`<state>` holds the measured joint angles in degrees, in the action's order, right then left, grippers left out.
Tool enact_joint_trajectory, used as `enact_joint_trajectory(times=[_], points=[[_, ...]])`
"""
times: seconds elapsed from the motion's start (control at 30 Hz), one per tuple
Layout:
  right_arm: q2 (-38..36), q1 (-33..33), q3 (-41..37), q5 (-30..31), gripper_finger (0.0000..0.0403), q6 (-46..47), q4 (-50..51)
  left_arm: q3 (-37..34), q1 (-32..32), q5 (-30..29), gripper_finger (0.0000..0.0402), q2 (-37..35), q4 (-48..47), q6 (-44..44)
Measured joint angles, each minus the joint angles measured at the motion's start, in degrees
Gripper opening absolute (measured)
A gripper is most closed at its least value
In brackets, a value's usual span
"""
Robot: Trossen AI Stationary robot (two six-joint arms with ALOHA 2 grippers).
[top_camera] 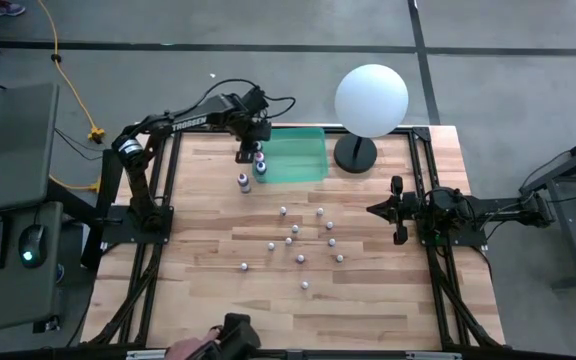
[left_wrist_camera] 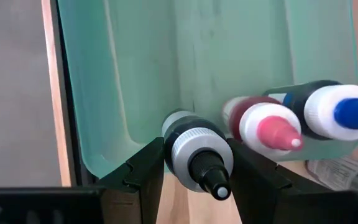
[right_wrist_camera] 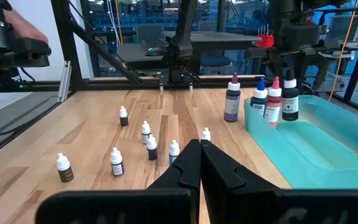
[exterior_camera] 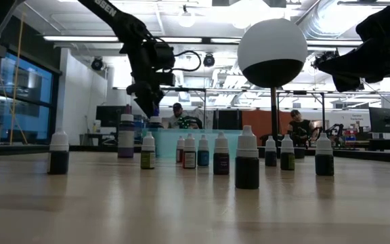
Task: Pick & Place food coloring
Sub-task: Put the large black food coloring bottle into the green bin
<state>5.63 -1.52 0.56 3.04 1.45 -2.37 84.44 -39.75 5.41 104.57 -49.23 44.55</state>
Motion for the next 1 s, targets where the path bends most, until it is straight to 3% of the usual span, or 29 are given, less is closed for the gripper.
enact_joint_trajectory(times=[0.5, 1.0], points=[[0.02, 0.00, 0.00, -0.01, 0.0000, 0.00, 0.00, 0.00, 0.02, 1.87, 0.0155, 0.00, -0.43, -3.12], [0.02, 0.00, 0.02, 0.01, 0.0000, 0.00, 0.00, 0.02, 0.00, 1.77, 0.0214, -0.07, -0.28, -3.26]])
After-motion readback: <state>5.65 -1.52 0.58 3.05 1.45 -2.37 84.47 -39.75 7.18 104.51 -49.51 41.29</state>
